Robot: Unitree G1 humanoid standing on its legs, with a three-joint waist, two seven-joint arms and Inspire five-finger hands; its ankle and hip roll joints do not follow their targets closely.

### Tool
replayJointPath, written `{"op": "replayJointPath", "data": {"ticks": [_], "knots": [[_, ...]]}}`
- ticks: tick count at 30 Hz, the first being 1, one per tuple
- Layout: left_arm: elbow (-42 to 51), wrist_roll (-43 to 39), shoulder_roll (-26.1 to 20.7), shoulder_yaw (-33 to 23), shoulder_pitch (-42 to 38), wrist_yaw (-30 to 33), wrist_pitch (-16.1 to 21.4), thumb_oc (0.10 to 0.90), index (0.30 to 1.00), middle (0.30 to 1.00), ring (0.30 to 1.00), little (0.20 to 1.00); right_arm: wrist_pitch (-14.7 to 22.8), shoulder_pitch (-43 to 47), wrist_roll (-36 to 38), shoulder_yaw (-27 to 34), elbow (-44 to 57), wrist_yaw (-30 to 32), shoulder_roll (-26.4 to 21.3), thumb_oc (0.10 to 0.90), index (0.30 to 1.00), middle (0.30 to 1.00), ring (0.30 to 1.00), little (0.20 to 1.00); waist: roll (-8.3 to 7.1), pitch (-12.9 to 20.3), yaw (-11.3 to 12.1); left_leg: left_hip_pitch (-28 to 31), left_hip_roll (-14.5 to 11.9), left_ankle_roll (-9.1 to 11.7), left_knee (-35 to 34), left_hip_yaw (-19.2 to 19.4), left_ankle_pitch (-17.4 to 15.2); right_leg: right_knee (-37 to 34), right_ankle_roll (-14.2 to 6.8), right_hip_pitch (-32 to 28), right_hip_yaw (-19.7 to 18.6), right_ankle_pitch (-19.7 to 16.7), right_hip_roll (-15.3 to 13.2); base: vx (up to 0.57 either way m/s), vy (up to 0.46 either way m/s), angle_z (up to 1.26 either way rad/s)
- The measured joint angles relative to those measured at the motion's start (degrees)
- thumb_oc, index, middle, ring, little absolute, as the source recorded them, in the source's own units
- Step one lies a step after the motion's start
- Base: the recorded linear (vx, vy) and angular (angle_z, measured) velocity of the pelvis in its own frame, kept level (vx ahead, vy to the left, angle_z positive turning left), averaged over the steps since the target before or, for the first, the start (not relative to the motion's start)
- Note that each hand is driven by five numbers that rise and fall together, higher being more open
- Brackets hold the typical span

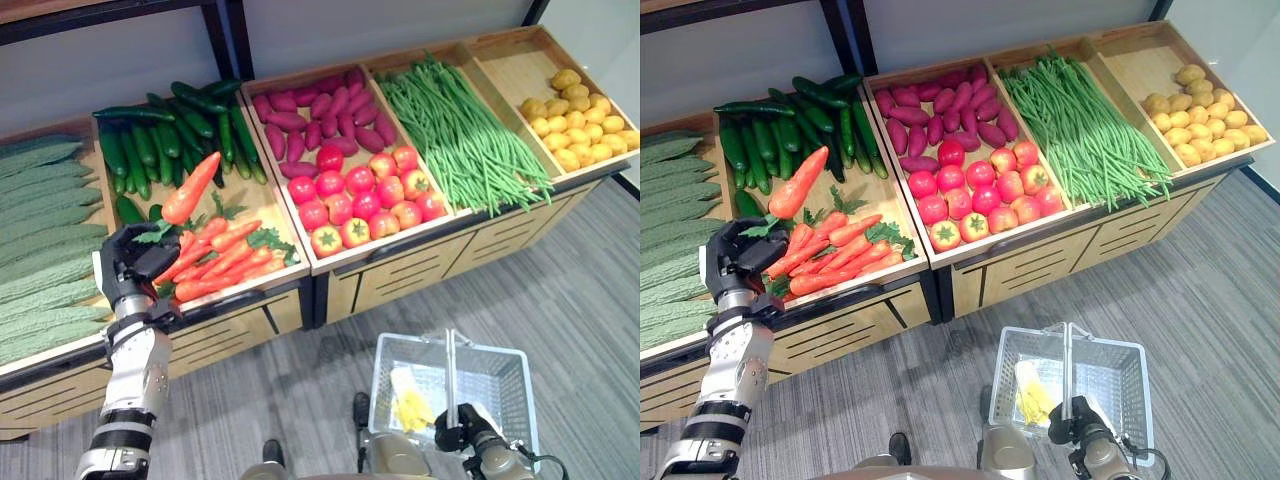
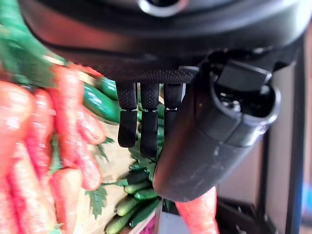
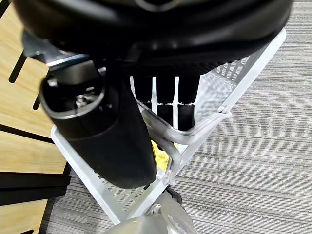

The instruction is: Get the vegetables into the basket

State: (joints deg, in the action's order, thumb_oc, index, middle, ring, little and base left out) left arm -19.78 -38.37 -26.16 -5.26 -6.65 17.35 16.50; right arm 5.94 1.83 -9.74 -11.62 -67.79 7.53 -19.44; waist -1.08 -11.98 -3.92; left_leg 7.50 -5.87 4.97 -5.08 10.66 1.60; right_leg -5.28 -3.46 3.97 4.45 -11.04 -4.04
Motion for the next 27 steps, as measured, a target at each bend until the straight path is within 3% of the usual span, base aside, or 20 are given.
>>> {"op": "replayJointPath", "data": {"ticks": [10,17,20,22,23,24,27], "knots": [[0.50,-1.08,0.25,0.11,1.93,-3.82,-0.02,0.400,0.300,0.300,0.300,0.300,0.00,-0.64,-1.18,0.09,-0.18,-0.39,-0.06,0.400,0.300,0.300,0.300,0.300,0.30,1.02,-0.16,0.15,0.09,-0.05,-0.01,0.13,-0.03,-0.01,-0.01,-0.04,-0.18,0.00,0.00,0.00,0.010,-0.01],[6.10,-0.97,0.28,0.47,6.77,-6.45,-0.71,0.400,0.300,0.300,0.300,0.300,-0.20,-1.97,-1.18,2.02,0.69,-1.66,-0.15,0.400,0.300,0.300,0.300,0.300,0.00,1.00,0.11,1.33,0.79,-0.44,0.01,1.14,-0.58,0.30,-0.35,-0.70,-1.28,-0.05,-0.26,0.00,0.115,-0.07],[8.34,-0.93,-0.31,4.60,4.89,-8.69,-0.70,0.400,0.300,0.300,0.300,0.300,0.04,-1.59,-1.13,3.67,-1.15,-1.60,-0.38,0.400,0.300,0.300,0.300,0.300,-1.59,0.38,0.72,-0.22,3.60,-2.95,2.28,1.17,-2.24,0.58,-1.83,0.27,-2.76,-1.19,-2.57,-0.11,0.296,-0.19],[8.30,-0.89,-0.76,5.76,4.86,-10.12,-0.89,0.400,0.300,0.300,0.300,0.300,0.56,-1.61,-1.12,5.17,-0.69,-1.67,-0.15,0.400,0.300,0.300,0.300,0.300,-3.69,-0.23,-0.47,1.06,7.34,-4.83,-0.01,2.88,-1.73,1.34,-4.14,2.13,-6.68,-2.60,-4.45,-0.17,0.229,-0.77],[8.22,-0.87,-2.06,5.77,4.71,-10.39,-1.22,0.400,0.300,0.300,0.300,0.300,0.85,-0.80,-1.05,5.83,-0.11,-1.38,0.85,0.400,0.300,0.300,0.300,0.300,-4.34,-0.09,-1.60,0.33,8.29,-6.31,-0.28,5.89,-1.71,0.70,-7.36,3.85,-8.20,-2.15,-6.65,-0.25,0.129,-1.27],[8.23,-0.67,-2.80,5.80,4.47,-10.86,-1.22,0.400,0.300,0.300,0.300,0.300,0.58,-0.15,-0.35,6.15,-0.86,-1.63,2.02,0.400,0.300,0.300,0.300,0.300,-4.20,-0.09,-1.06,-1.20,7.04,-6.68,0.60,9.93,-1.11,6.02,-6.76,7.35,-1.73,-1.26,-6.73,-0.25,0.128,-1.34],[7.81,0.13,-4.24,6.44,3.54,-11.07,-1.58,0.400,0.300,0.300,0.300,0.300,-0.15,-0.10,0.21,6.51,-1.17,-1.80,2.15,0.400,0.300,0.300,0.300,0.300,-3.25,-0.90,-0.50,-2.99,4.43,-7.37,2.20,12.34,-1.36,14.72,-5.98,5.80,8.58,4.10,-8.54,-0.13,0.062,-0.67]]}}
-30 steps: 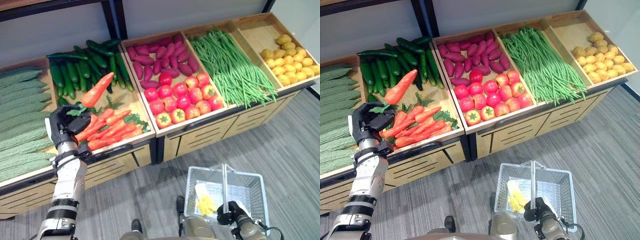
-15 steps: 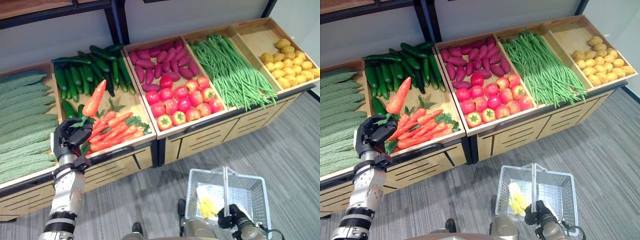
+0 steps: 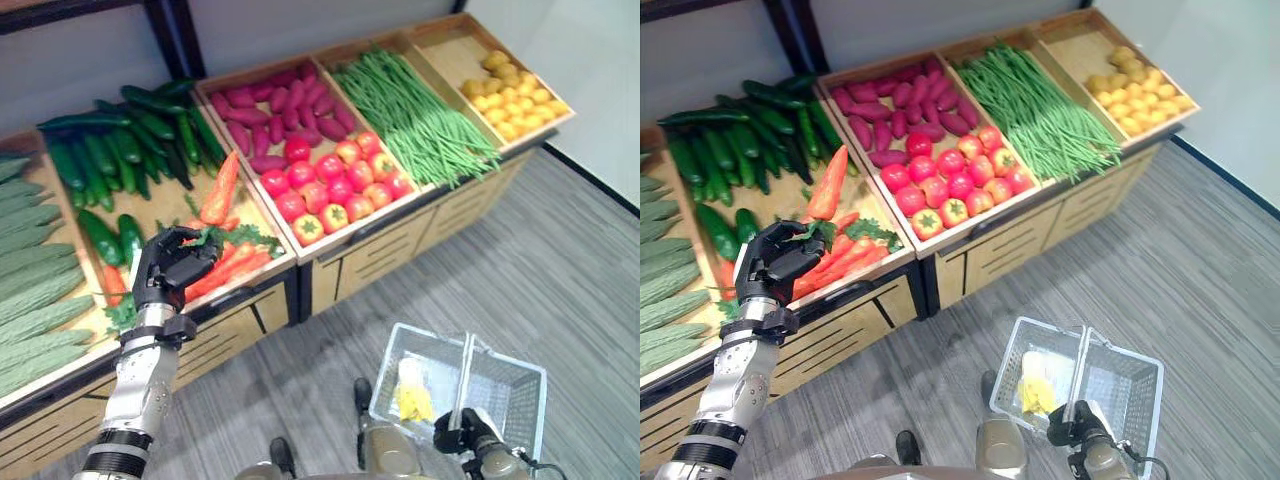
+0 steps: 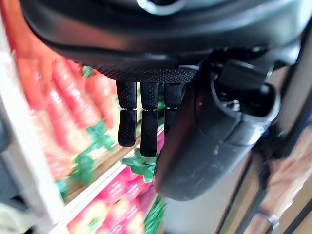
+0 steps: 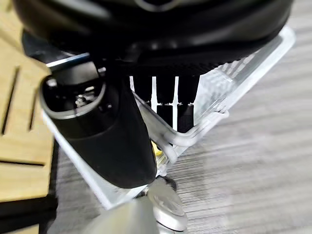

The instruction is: Get the vegetables into the basket

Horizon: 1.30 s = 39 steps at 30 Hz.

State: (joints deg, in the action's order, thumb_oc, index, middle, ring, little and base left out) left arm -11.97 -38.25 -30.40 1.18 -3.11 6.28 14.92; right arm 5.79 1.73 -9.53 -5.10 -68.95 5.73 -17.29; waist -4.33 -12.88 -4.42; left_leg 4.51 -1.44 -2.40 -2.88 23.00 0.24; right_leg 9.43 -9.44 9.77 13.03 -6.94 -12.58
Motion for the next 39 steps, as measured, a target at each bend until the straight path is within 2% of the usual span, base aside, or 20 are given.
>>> {"op": "replayJointPath", "data": {"ticks": [2,4,6,11,15,19,20,23,24,26,27,28,29,32,33,34,35,36,38,39], "knots": [[-0.09,0.01,-0.40,-0.10,-0.32,0.03,-0.02,0.400,0.300,0.300,0.300,0.300,-0.63,-0.07,-0.16,-1.56,-0.59,0.09,-0.44,0.400,0.300,0.300,0.300,0.300,0.13,-0.66,0.84,0.16,-0.95,0.00,0.57,1.27,-0.04,1.49,0.21,-3.91,0.81,3.89,-0.82,-0.09,0.004,-0.36],[-0.06,0.02,-0.87,-0.10,-0.17,-0.07,-0.13,0.400,0.300,0.300,0.300,0.300,-0.82,-0.03,-0.08,-1.89,-0.90,0.05,-1.22,0.400,0.300,0.300,0.300,0.300,0.54,-1.30,0.81,0.27,-1.05,0.46,0.95,1.37,0.14,-0.06,0.53,-4.81,-0.28,4.03,0.19,-0.02,-0.053,-0.22],[0.69,0.04,-0.86,-0.38,-0.21,-0.14,-0.30,0.400,0.300,0.300,0.300,0.300,-1.29,-0.38,-0.13,-1.97,-0.53,-0.34,-1.98,0.400,0.300,0.300,0.300,0.300,0.91,-1.39,0.82,0.59,-1.05,1.24,0.97,1.90,0.23,-5.92,0.98,-7.70,-2.46,3.93,0.98,0.00,-0.081,-0.20],[1.10,0.04,-0.33,-0.67,-0.27,-0.41,-0.29,0.400,0.300,0.300,0.300,0.300,-1.11,-0.91,-0.20,-2.18,0.74,-0.57,-2.51,0.400,0.300,0.300,0.300,0.300,2.91,-1.14,0.81,1.01,-3.45,4.30,1.13,3.78,0.83,-12.66,3.13,-9.88,-3.54,0.78,3.80,0.01,-0.151,-0.24],[1.30,0.03,0.29,-0.18,-0.31,-1.55,-0.36,0.400,0.300,0.300,0.300,0.300,-0.43,-1.98,-0.10,-1.65,1.20,-0.44,-3.01,0.400,0.300,0.300,0.300,0.300,4.54,-0.74,-0.90,0.98,-4.89,4.96,1.39,3.57,1.39,-13.03,4.20,-9.97,-3.53,0.35,5.26,-0.01,-0.222,-0.04],[2.84,0.03,0.36,0.37,-0.33,-1.76,-0.36,0.400,0.300,0.300,0.300,0.300,-0.42,-2.62,0.30,-1.35,1.16,-0.21,-3.60,0.400,0.300,0.300,0.300,0.300,6.38,-0.02,-1.41,0.99,-5.84,5.24,1.67,3.50,1.59,-13.15,4.71,-10.22,-3.61,0.67,6.19,-0.02,-0.191,-0.02],[2.69,0.02,0.81,0.58,-0.70,-1.91,-0.35,0.400,0.300,0.300,0.300,0.300,-0.46,-2.65,0.48,-1.40,0.93,-0.23,-4.18,0.400,0.300,0.300,0.300,0.300,7.12,-0.03,-1.73,0.71,-6.39,5.55,2.59,2.82,1.86,-12.99,4.86,-10.46,-3.11,0.75,6.80,-0.03,-0.276,0.05],[2.57,0.00,1.86,1.64,-1.04,-1.76,-0.37,0.400,0.300,0.300,0.300,0.300,-0.51,-2.70,0.95,0.03,-0.24,-0.14,-4.71,0.400,0.300,0.300,0.300,0.300,7.59,0.02,-1.03,-0.03,-7.53,5.79,5.62,0.00,2.01,-11.80,5.82,-10.00,-3.75,2.46,6.97,0.00,-0.129,-0.12],[2.57,0.00,1.85,1.74,-0.98,-1.83,-0.37,0.400,0.300,0.300,0.300,0.300,-0.55,-2.21,0.98,0.03,-0.67,-0.13,-5.06,0.400,0.300,0.300,0.300,0.300,7.53,-0.03,-0.59,-0.03,-7.69,6.62,6.94,-3.54,2.55,-11.24,7.01,-9.74,-5.20,3.22,7.58,0.00,-0.026,-0.52],[2.61,0.00,1.96,1.83,-0.46,-1.81,-0.42,0.400,0.300,0.300,0.300,0.300,-0.50,-1.86,0.96,-0.16,-1.43,-0.09,-5.82,0.400,0.300,0.300,0.300,0.300,7.08,-0.18,1.17,0.12,-7.48,8.37,8.65,-10.48,4.04,-10.36,7.65,-9.75,-7.87,2.90,7.50,0.02,-0.027,-0.65],[3.00,0.04,2.32,1.59,-0.22,-1.79,-0.40,0.400,0.300,0.300,0.300,0.300,-0.46,-1.39,0.96,-0.51,-2.17,0.21,-6.50,0.400,0.300,0.300,0.300,0.300,6.19,-0.58,1.23,-1.93,-6.10,9.29,11.26,-18.14,2.10,-10.18,8.08,-9.36,-9.82,2.43,7.48,0.05,-0.005,-0.99],[4.13,0.06,3.04,1.47,0.80,-1.54,-0.17,0.400,0.300,0.300,0.300,0.300,-0.52,-0.45,0.93,-0.80,-3.19,0.64,-7.53,0.400,0.300,0.300,0.300,0.300,5.99,-0.45,3.77,-1.90,-2.21,9.81,7.65,-32.73,-1.38,-10.47,8.78,-7.94,-14.15,2.16,7.30,0.05,0.016,-1.04],[4.28,0.14,3.12,1.49,1.09,-1.57,-0.22,0.400,0.300,0.300,0.300,0.300,-0.54,0.12,0.92,-0.79,-3.91,0.82,-7.89,0.400,0.300,0.300,0.300,0.300,6.01,-0.45,3.68,-2.35,-1.81,9.88,4.29,-35.26,-1.69,-11.27,8.91,-7.89,-15.22,1.81,7.58,0.07,0.066,-1.11],[4.55,0.21,3.23,1.40,1.88,-1.42,-0.20,0.400,0.300,0.300,0.300,0.300,-0.68,0.51,0.97,-1.49,-4.06,0.69,-8.07,0.400,0.300,0.300,0.300,0.300,6.21,-0.33,3.45,-5.52,-0.75,8.55,1.92,-37.98,-1.06,-12.21,8.34,-8.00,-17.73,1.22,9.04,0.06,0.169,-0.75],[4.96,0.20,3.22,1.45,2.75,-1.44,-0.21,0.400,0.300,0.300,0.300,0.300,-0.61,-0.28,0.94,-2.05,-3.95,0.79,-8.28,0.400,0.300,0.300,0.300,0.300,7.18,-0.02,2.93,-6.60,-0.93,6.02,3.88,-36.23,1.37,-13.21,7.24,-8.66,-18.70,0.24,9.76,0.08,0.363,-0.98],[4.97,0.17,3.08,1.41,3.01,-1.38,-0.21,0.400,0.300,0.300,0.300,0.300,-0.60,-0.31,0.91,-2.09,-3.90,0.89,-7.84,0.400,0.300,0.300,0.300,0.300,6.36,0.22,2.80,-5.90,-0.19,5.41,3.37,-33.93,1.85,-13.12,6.65,-8.69,-20.04,0.59,8.89,0.07,0.409,-0.93],[5.04,0.18,2.50,1.43,3.03,-1.69,-0.22,0.400,0.300,0.300,0.300,0.300,-0.55,-0.79,0.88,-2.11,-3.91,0.56,-7.65,0.400,0.300,0.300,0.300,0.300,4.99,0.51,1.75,-4.49,1.68,3.39,0.61,-32.26,3.17,-13.03,5.68,-8.19,-21.19,0.81,6.77,0.03,0.246,-0.56],[5.12,0.18,2.13,1.43,3.03,-1.74,-0.22,0.400,0.300,0.300,0.300,0.300,-0.74,-1.22,0.89,-1.96,-3.91,0.62,-7.48,0.400,0.300,0.300,0.300,0.300,4.41,0.54,1.34,-3.42,2.73,2.47,-1.15,-30.83,4.03,-12.76,4.57,-7.86,-22.15,0.26,5.63,0.01,0.261,-0.58],[5.25,0.18,1.70,1.40,3.15,-1.83,-0.21,0.400,0.300,0.300,0.300,0.300,-1.12,-2.09,0.92,-1.92,-3.73,0.60,-7.25,0.400,0.300,0.300,0.300,0.300,4.25,0.62,1.32,-2.08,4.24,1.67,-2.18,-29.01,4.54,-12.49,2.56,-7.75,-22.52,-0.09,4.13,-0.03,0.265,-0.60],[5.27,0.16,1.03,1.32,3.20,-1.89,-0.17,0.400,0.300,0.300,0.300,0.300,-1.23,-2.22,0.97,-1.93,-3.95,0.56,-6.84,0.400,0.300,0.300,0.300,0.300,3.75,0.67,1.61,-1.30,5.66,0.39,-2.18,-26.50,3.75,-12.08,1.02,-7.15,-23.88,-0.61,2.83,-0.10,0.334,-0.74]]}}
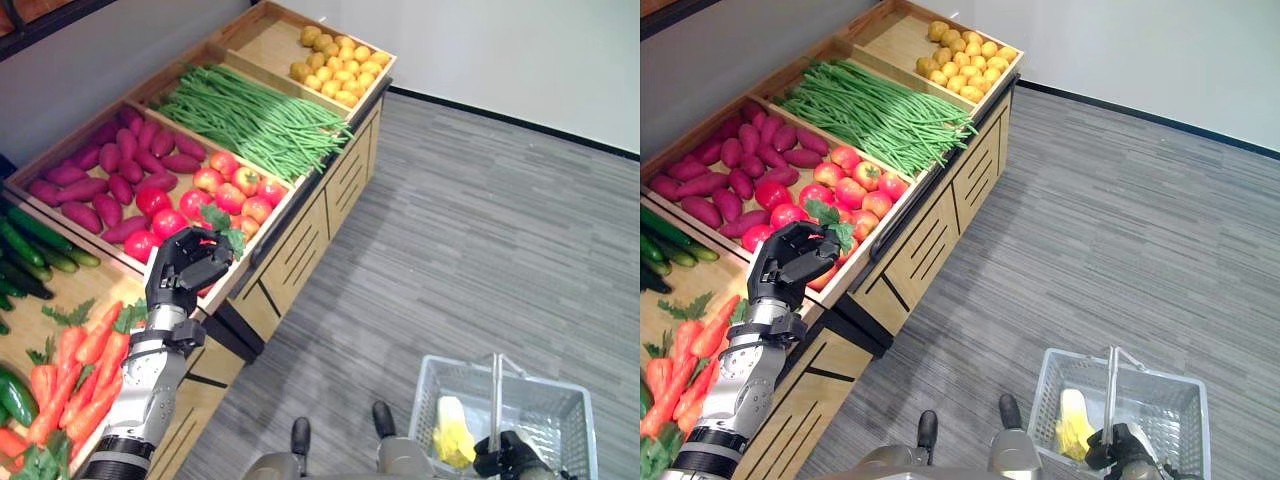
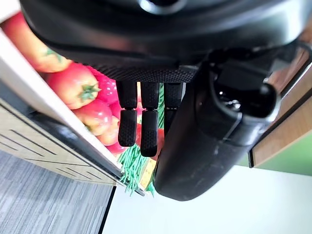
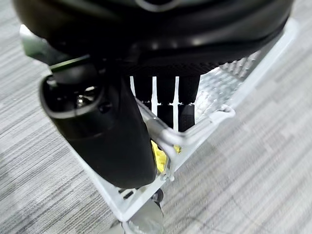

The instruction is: Get the vegetables into the basket

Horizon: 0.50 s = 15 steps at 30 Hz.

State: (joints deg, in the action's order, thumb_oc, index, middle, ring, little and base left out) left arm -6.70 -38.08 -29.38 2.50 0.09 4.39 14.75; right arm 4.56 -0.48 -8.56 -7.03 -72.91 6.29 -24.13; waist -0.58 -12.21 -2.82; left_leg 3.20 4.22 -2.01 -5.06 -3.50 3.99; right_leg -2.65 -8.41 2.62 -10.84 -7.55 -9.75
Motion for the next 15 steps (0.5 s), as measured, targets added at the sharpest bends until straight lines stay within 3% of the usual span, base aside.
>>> {"op": "replayJointPath", "data": {"ticks": [1,2,3,4,5,6,8,9,11,12,15], "knots": [[0.11,0.01,-0.73,0.03,-0.17,-0.36,0.00,0.400,0.300,0.300,0.300,0.300,-0.04,0.63,-0.05,-0.02,0.51,0.07,0.04,0.400,0.300,0.300,0.300,0.300,-0.01,0.00,-0.62,0.17,0.80,-0.68,-0.01,1.45,-0.26,0.08,-0.58,0.37,-0.17,-0.36,-0.77,-0.16,0.254,-1.30],[0.19,0.01,-1.03,-0.09,-0.81,-0.75,0.61,0.400,0.300,0.300,0.300,0.300,-0.27,4.11,-0.39,-1.36,0.26,0.14,0.12,0.400,0.300,0.300,0.300,0.300,-1.05,-0.56,-1.12,-2.24,2.80,-2.12,3.46,5.37,-1.87,1.17,-1.58,3.55,-0.26,-2.10,-1.88,-0.26,0.244,-1.15],[0.23,0.04,-1.10,0.16,-1.69,-1.11,0.62,0.400,0.300,0.300,0.300,0.300,-0.59,6.47,-0.64,-1.31,0.84,0.00,0.01,0.400,0.300,0.300,0.300,0.300,-1.21,-1.20,-0.87,-3.95,3.04,-3.01,5.34,7.81,-2.45,1.25,-1.93,5.47,0.51,-4.56,-2.26,-0.24,0.125,-1.54],[0.40,0.52,-1.03,-0.14,-2.21,-2.34,0.38,0.400,0.300,0.300,0.300,0.300,-1.62,10.55,-0.69,-3.03,-0.60,-0.10,-0.33,0.400,0.300,0.300,0.300,0.300,0.76,-2.44,1.26,-6.95,0.24,-5.24,8.44,11.78,-3.08,11.51,1.44,8.91,15.11,0.45,-1.81,-0.17,0.058,-1.13],[0.65,1.04,-0.86,0.03,-2.15,-2.63,0.38,0.400,0.300,0.300,0.300,0.300,-1.91,10.63,-0.85,-3.01,-0.97,-0.08,-0.65,0.400,0.300,0.300,0.300,0.300,1.85,-2.87,2.88,-6.47,-0.94,-5.11,8.71,12.49,-2.97,21.08,3.53,8.52,23.99,6.28,-3.16,-0.04,-0.005,-0.96],[1.38,1.04,-1.04,-0.06,-1.56,-2.88,0.11,0.400,0.300,0.300,0.300,0.300,-1.71,10.13,-1.46,-2.26,-0.85,-0.17,-0.87,0.400,0.300,0.300,0.300,0.300,2.44,-3.19,3.96,-5.87,-1.50,-4.57,8.51,12.53,-3.03,25.32,2.60,6.80,24.42,9.53,-3.41,0.01,-0.054,-0.45],[2.74,1.03,-1.42,-0.64,-0.60,-2.99,0.06,0.400,0.300,0.300,0.300,0.300,-1.10,8.73,-2.56,-2.13,-0.22,-0.05,-0.91,0.400,0.300,0.300,0.300,0.300,2.33,-2.85,5.48,-5.39,-1.52,-3.69,7.55,12.47,-3.42,24.27,0.69,3.31,21.95,11.70,-3.33,0.02,-0.044,-0.17],[3.95,1.02,-2.69,-2.49,-0.29,-3.05,0.07,0.400,0.300,0.300,0.300,0.300,-0.25,7.36,-2.87,-2.16,0.34,-0.33,-0.79,0.400,0.300,0.300,0.300,0.300,1.98,-2.80,6.92,-5.25,-1.05,-2.04,6.09,12.30,-2.25,16.19,-0.33,-2.51,19.77,12.07,-3.73,0.05,-0.087,-0.02],[3.99,1.01,-4.28,-6.15,0.75,-2.87,0.08,0.400,0.300,0.300,0.300,0.300,-0.04,6.35,-2.85,-2.31,1.62,-0.93,-0.16,0.400,0.300,0.300,0.300,0.300,1.26,-2.55,7.27,-3.64,-0.76,-0.20,2.79,12.81,0.26,6.45,-0.56,-7.15,19.70,11.67,-4.46,0.05,-0.229,-0.08],[4.08,0.99,-3.68,-6.89,1.88,-2.51,0.11,0.400,0.300,0.300,0.300,0.300,-0.19,5.76,-2.81,-2.29,1.46,-0.85,0.23,0.400,0.300,0.300,0.300,0.300,1.53,-1.34,6.92,-3.41,-1.83,0.60,1.81,12.79,1.05,4.27,-1.43,-7.87,19.63,10.54,-3.20,0.00,-0.254,-0.18],[5.23,1.01,-3.54,-4.24,4.01,-3.49,0.03,0.400,0.300,0.300,0.300,0.300,0.23,3.69,-1.61,-1.91,2.76,-1.49,0.23,0.400,0.300,0.300,0.300,0.300,2.04,1.56,5.65,-3.04,-6.81,2.32,0.04,13.00,3.87,0.51,1.10,-8.83,19.40,8.22,2.40,0.01,-0.223,-0.19]]}}
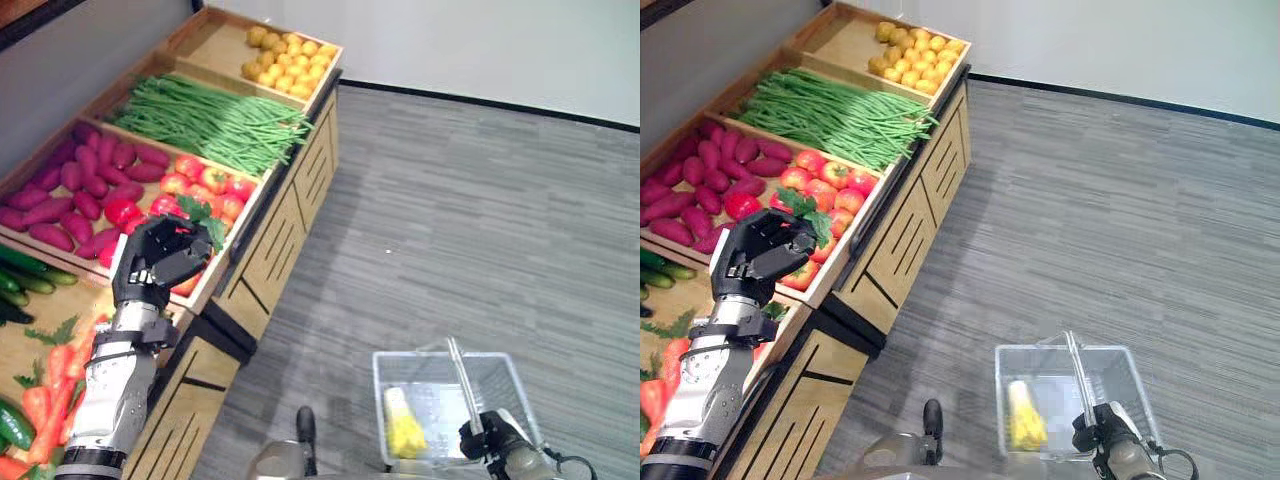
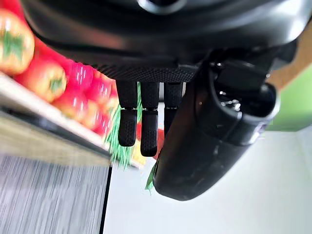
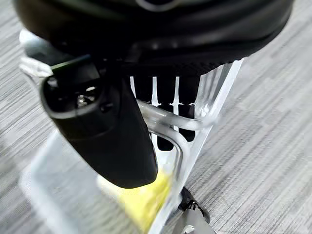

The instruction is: Get the vegetables into the basket

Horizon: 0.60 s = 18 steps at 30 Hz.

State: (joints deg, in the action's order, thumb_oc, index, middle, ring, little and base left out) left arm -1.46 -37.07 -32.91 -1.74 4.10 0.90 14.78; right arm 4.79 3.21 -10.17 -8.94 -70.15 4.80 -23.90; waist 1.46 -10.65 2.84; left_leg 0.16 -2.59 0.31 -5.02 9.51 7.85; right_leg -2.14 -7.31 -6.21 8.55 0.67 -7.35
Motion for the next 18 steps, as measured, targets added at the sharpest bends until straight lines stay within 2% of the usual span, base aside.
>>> {"op": "replayJointPath", "data": {"ticks": [2,4,6,8,10,14,18], "knots": [[-0.01,-0.01,0.21,1.10,-0.01,-1.02,-0.06,0.400,0.300,0.300,0.300,0.300,0.29,-0.35,-0.10,0.14,0.55,0.03,-0.43,0.400,0.300,0.300,0.300,0.300,-0.02,1.38,-1.37,0.28,-1.47,0.79,0.00,0.05,0.47,-2.99,1.33,-1.59,-0.15,-1.00,1.66,0.01,-0.174,-0.14],[0.05,-0.02,0.27,1.09,-0.11,-1.09,-0.06,0.400,0.300,0.300,0.300,0.300,0.45,-0.35,-0.15,0.11,0.79,0.08,-1.04,0.400,0.300,0.300,0.300,0.300,0.24,1.71,-1.66,1.05,-2.48,1.44,-0.01,-0.33,0.91,-2.85,1.49,-2.02,-0.53,-1.12,2.55,-0.01,-0.085,-0.13],[0.11,-0.07,0.65,1.13,-0.12,-1.14,-0.07,0.400,0.300,0.300,0.300,0.300,-0.53,-1.80,-0.11,0.02,1.49,0.12,-4.97,0.400,0.300,0.300,0.300,0.300,2.24,2.96,-2.70,1.01,-3.15,1.73,-0.01,-0.94,0.88,-2.88,1.65,-1.97,-0.75,-1.14,3.16,-0.01,-0.076,-0.04],[0.11,-0.17,0.65,1.14,-0.10,-1.22,-0.07,0.400,0.300,0.300,0.300,0.300,-0.85,-2.17,0.00,0.11,2.42,0.15,-7.76,0.400,0.300,0.300,0.300,0.300,3.17,3.51,-3.16,1.11,-3.24,2.43,-0.03,-0.50,0.38,-3.13,1.59,-1.59,-1.58,-1.08,3.13,0.01,-0.045,-0.21],[0.11,-1.27,0.65,1.19,0.43,-1.36,-0.07,0.400,0.300,0.300,0.300,0.300,-1.70,-3.73,0.31,0.39,10.77,0.31,-11.26,0.400,0.300,0.300,0.300,0.300,3.90,3.99,-3.96,1.49,-3.23,2.72,-0.07,1.28,-0.09,-3.13,1.28,-0.95,-3.41,-1.45,2.89,0.04,-0.025,-0.41],[0.42,-1.31,0.66,2.35,0.55,-2.90,-0.13,0.400,0.300,0.300,0.300,0.300,-1.54,-5.45,1.17,1.33,20.37,0.19,-13.88,0.400,0.300,0.300,0.300,0.300,4.11,4.03,-5.47,1.89,-3.09,2.54,-0.07,2.26,-0.21,-3.11,1.87,-0.78,-4.27,-2.09,2.69,0.04,-0.010,-0.15],[1.73,-1.88,0.74,5.12,0.47,-4.30,-0.25,0.400,0.300,0.300,0.300,0.300,-0.81,-5.37,1.26,1.38,23.89,0.16,-15.13,0.400,0.300,0.300,0.300,0.300,4.10,4.02,-5.49,2.02,-3.03,2.45,-0.06,2.45,-0.27,-2.90,1.90,-0.69,-4.80,-2.13,2.61,0.02,-0.002,-0.05]]}}
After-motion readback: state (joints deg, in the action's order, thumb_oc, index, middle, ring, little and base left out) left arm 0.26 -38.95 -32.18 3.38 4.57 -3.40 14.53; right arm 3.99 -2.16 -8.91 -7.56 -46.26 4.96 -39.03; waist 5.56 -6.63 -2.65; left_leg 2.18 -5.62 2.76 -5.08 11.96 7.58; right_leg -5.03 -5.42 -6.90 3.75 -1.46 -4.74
